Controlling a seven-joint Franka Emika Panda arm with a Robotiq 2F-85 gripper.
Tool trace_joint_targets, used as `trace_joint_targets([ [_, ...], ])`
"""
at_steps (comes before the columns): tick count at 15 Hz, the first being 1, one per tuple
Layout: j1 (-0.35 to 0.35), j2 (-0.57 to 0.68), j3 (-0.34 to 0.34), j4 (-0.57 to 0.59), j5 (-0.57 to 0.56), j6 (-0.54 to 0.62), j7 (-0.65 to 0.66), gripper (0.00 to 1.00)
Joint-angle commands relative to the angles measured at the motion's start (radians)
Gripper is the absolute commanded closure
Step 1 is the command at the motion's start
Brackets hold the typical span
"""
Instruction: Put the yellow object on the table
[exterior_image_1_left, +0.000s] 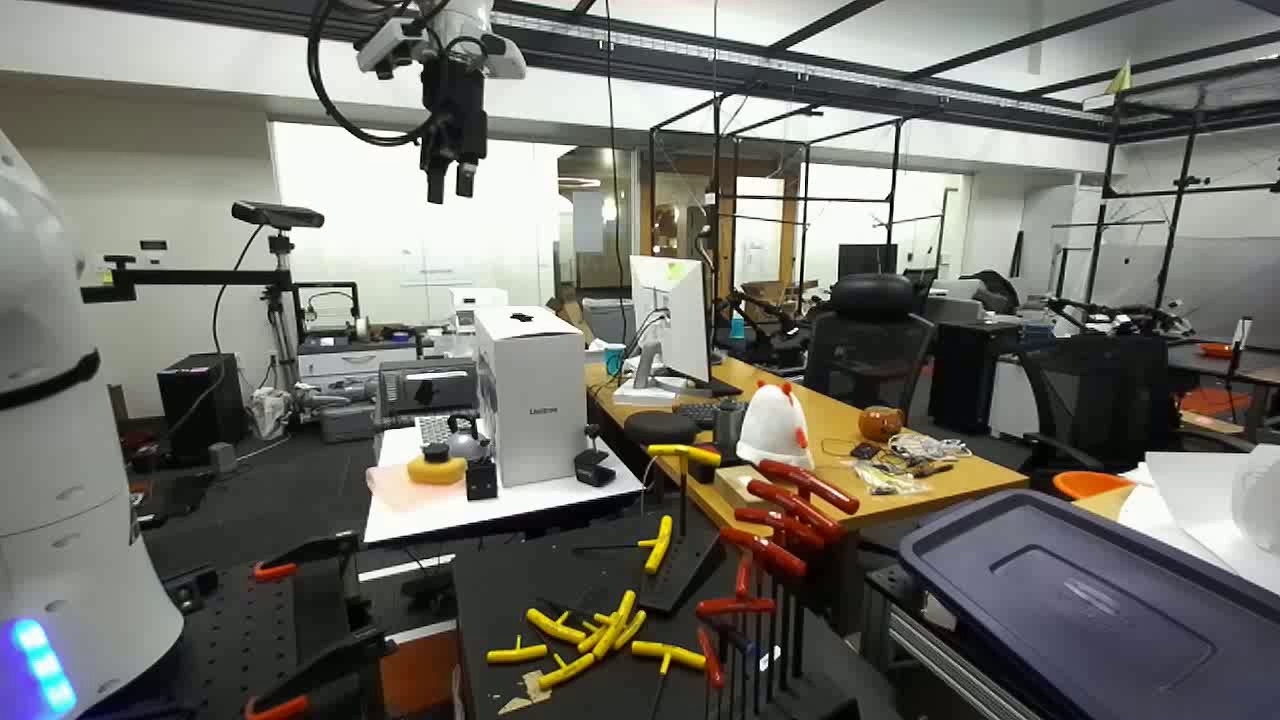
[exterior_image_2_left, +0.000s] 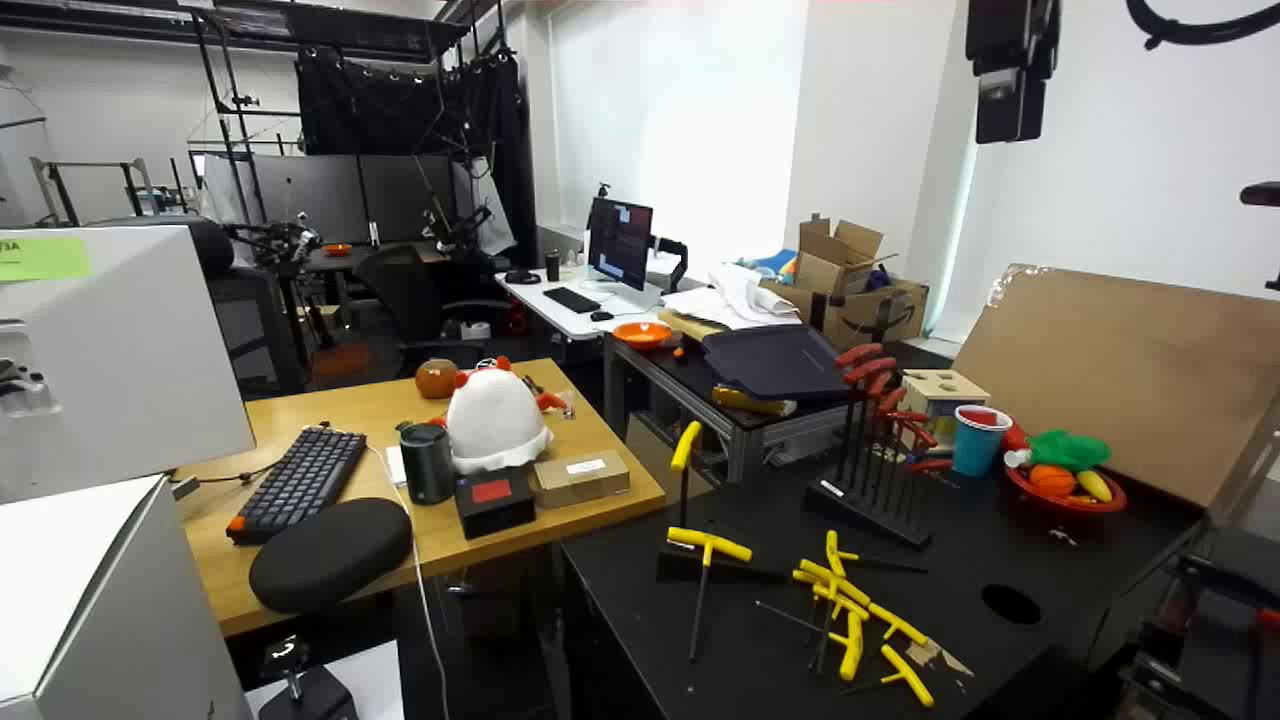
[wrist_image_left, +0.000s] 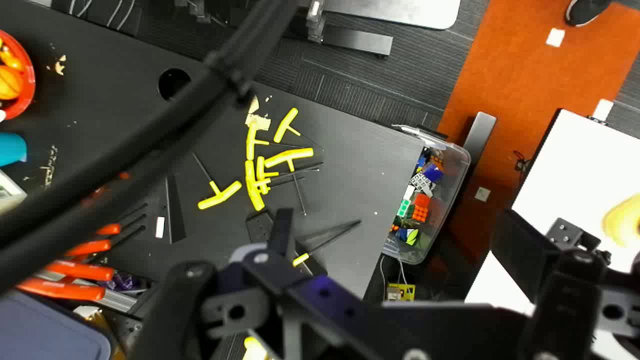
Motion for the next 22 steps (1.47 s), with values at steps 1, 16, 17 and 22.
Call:
trace_joint_targets([
  [1,0.007,0.002,-0.006,0.002,-0.002,-0.001,0.002,0.0],
  [16,0.006,0.013,-0.008,-0.004,0.0,0.014,-0.001,0.0],
  [17,0.004,0.025,-0.012,-0.004,0.008,0.023,-0.001,0.0],
  [22,-0.007,0.122,-0.041,0.007,0.047,0.107,0.0,0.0],
])
